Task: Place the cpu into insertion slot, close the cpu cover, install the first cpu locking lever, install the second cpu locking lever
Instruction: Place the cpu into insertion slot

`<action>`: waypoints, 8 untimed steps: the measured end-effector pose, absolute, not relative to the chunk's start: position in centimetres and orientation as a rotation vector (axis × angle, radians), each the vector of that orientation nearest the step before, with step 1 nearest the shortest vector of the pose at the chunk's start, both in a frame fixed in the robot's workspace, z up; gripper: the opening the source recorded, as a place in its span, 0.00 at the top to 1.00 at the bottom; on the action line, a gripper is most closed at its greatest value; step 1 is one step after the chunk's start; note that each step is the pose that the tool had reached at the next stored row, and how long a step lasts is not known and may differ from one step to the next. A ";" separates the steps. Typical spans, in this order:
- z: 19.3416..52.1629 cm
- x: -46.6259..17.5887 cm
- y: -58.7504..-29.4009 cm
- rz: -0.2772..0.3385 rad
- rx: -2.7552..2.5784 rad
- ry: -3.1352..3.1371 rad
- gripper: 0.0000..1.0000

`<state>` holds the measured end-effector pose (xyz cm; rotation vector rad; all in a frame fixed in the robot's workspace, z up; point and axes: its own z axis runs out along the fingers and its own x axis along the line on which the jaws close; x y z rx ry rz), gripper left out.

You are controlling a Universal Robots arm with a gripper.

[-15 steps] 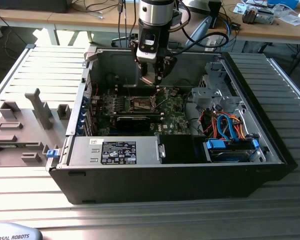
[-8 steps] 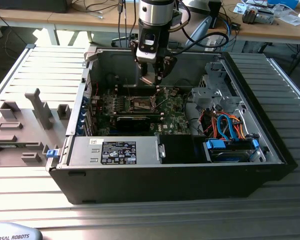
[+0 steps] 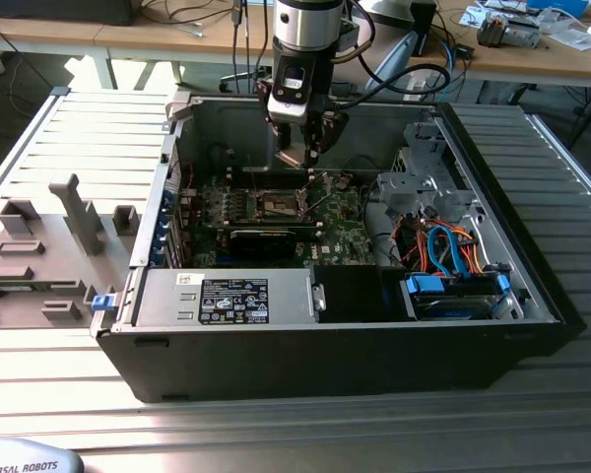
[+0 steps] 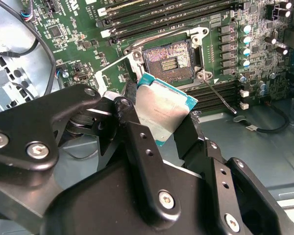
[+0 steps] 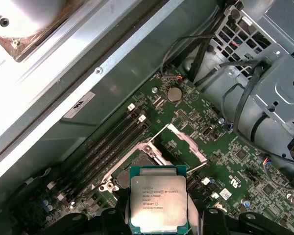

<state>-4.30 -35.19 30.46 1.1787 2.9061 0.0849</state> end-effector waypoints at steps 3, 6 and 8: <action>30.5 -4.3 -35.2 0.085 1.182 2.905 0.46; 30.5 -4.3 -35.2 0.085 1.185 2.903 0.46; 30.5 -4.3 -35.2 0.085 1.187 2.903 0.46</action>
